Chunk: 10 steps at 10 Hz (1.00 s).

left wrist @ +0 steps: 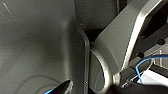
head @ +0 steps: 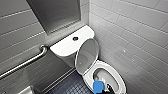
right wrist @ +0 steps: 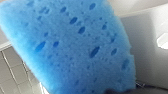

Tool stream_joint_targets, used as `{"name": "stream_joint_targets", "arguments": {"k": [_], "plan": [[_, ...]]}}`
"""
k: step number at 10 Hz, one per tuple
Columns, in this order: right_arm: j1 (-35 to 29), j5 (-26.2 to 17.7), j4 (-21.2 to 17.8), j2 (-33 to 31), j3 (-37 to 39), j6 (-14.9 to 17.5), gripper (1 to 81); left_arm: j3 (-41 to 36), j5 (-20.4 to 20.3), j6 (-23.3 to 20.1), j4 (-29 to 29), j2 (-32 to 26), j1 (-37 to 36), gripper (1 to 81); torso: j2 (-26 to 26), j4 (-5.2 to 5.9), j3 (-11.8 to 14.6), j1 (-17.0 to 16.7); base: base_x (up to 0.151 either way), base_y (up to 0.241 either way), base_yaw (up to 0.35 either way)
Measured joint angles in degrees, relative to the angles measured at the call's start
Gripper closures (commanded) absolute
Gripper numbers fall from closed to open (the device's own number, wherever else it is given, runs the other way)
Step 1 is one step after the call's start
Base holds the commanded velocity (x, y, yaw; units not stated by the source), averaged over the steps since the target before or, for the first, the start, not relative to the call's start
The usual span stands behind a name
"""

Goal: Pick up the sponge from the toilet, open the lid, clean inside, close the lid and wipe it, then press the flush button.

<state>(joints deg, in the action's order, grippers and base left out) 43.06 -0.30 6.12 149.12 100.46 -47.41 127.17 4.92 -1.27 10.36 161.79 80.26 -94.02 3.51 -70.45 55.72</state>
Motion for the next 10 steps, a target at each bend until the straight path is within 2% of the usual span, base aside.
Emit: {"name": "stream_joint_targets", "arguments": {"k": [7, 10], "plan": [[6.9, 6.6, 0.4, -18.8, -10.8, 0.0, 81.1, 0.0, 0.0, 0.0, 0.1, 0.0, 0.0, 1.0, 0.0, 0.02, 0.0, 0.0, 0.000, 0.000, 0.000], [11.0, 9.8, 0.5, -24.4, -12.9, 0.0, 81.1, 0.0, 0.0, 0.0, 0.1, 0.0, 0.0, 1.0, 0.0, 0.02, 0.0, 0.0, 0.000, 0.000, 0.000]]}}
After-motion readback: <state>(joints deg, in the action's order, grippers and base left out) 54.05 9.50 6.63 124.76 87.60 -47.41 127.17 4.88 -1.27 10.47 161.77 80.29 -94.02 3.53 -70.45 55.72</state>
